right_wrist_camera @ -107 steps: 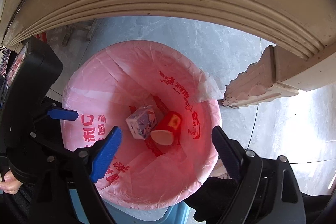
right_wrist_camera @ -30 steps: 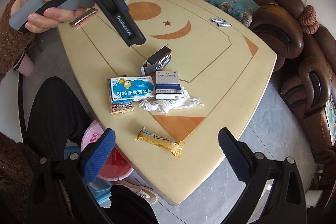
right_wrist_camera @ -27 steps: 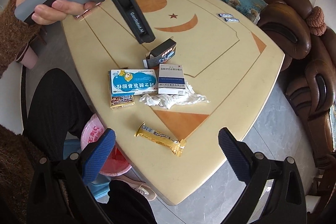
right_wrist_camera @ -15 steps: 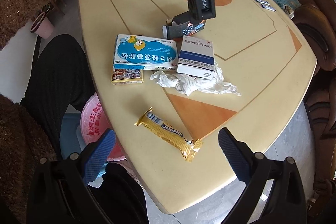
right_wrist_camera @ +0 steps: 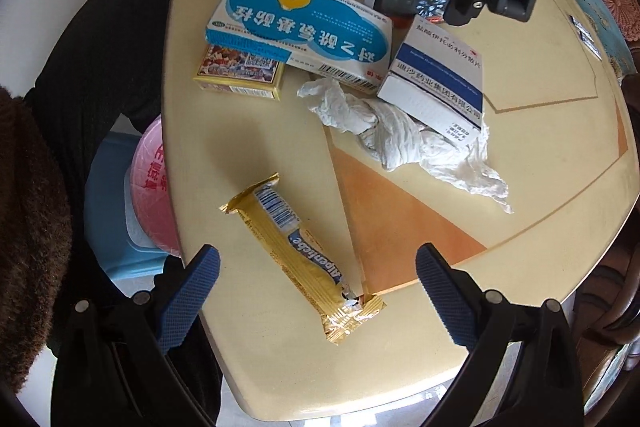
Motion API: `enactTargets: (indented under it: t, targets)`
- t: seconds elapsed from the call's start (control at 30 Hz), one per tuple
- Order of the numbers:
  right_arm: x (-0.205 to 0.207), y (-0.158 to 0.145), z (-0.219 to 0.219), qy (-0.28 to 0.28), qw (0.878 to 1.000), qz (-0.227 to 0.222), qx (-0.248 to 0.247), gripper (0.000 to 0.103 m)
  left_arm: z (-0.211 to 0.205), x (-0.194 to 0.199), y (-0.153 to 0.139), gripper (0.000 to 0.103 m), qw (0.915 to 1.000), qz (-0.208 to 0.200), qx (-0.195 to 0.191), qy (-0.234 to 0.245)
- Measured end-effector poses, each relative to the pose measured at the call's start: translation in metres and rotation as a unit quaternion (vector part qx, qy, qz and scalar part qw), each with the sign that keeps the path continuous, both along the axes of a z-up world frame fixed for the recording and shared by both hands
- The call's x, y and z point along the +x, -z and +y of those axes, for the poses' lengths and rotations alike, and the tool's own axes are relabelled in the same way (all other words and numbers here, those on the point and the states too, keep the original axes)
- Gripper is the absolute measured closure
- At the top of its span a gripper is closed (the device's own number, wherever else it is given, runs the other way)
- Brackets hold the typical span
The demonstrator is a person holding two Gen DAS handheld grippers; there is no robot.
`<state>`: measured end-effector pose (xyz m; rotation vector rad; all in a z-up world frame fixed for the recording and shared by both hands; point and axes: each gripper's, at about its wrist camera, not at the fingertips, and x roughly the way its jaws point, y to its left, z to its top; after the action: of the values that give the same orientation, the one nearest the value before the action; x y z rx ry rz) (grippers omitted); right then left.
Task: Collect trash
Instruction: 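Grasp the black box with the left tool while the right tool approaches the yellow snack bar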
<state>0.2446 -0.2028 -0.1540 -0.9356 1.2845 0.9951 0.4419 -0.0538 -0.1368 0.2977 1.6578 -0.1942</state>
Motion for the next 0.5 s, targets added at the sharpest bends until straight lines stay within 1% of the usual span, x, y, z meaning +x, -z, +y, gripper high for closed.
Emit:
enactTargets:
  t: [0.07, 0.1, 0.13, 0.17, 0.2, 0.23, 0.27, 0.3, 0.33, 0.4, 0.47, 0.5]
  targets:
    - [0.001, 0.007, 0.001, -0.002, 1.000, 0.004, -0.005, 0.011, 0.001, 0.001, 0.004, 0.022, 1.0000, 0.004, -0.003, -0.002]
    - [0.001, 0.010, 0.001, -0.003, 1.000, 0.003, -0.007, 0.016, 0.002, 0.002, 0.006, 0.028, 0.9999, 0.009, -0.005, -0.004]
    - [0.001, 0.013, 0.002, -0.003, 1.000, 0.000, -0.010, 0.024, 0.003, 0.002, 0.008, 0.030, 0.9998, 0.014, -0.009, -0.007]
    - [0.001, 0.017, 0.002, 0.002, 1.000, -0.001, -0.019, 0.026, 0.004, 0.003, 0.010, 0.033, 0.9997, 0.018, -0.015, -0.010]
    - [0.003, 0.016, 0.001, 0.011, 1.000, 0.003, -0.015, 0.027, 0.005, 0.004, 0.012, 0.036, 0.9995, 0.023, -0.019, -0.012]
    - [0.001, 0.016, 0.002, 0.019, 1.000, 0.005, -0.007, 0.033, 0.005, 0.005, 0.014, 0.038, 0.9995, 0.024, -0.017, -0.012]
    - [0.002, 0.015, 0.001, 0.026, 1.000, 0.005, -0.004, 0.035, 0.005, 0.006, 0.015, 0.041, 0.9996, 0.023, -0.015, -0.011]
    - [0.002, 0.014, 0.001, 0.029, 1.000, 0.005, -0.003, 0.036, 0.005, 0.006, 0.016, 0.046, 0.9996, 0.023, -0.014, -0.012]
    - [0.006, 0.015, 0.002, 0.032, 0.999, 0.003, -0.001, 0.036, 0.005, 0.007, 0.017, 0.052, 0.9994, 0.026, -0.018, -0.012]
    - [0.007, 0.014, -0.001, 0.047, 0.999, 0.001, 0.009, 0.038, 0.004, 0.007, 0.019, 0.060, 0.9989, 0.035, -0.028, -0.014]
    - [0.014, 0.009, -0.003, 0.078, 0.997, -0.005, 0.017, 0.044, 0.002, 0.007, 0.020, 0.063, 0.9990, 0.034, -0.026, -0.013]
    - [0.015, 0.008, -0.005, 0.094, 0.995, -0.010, 0.019, 0.049, -0.001, 0.007, 0.021, 0.068, 0.9990, 0.034, -0.027, -0.014]
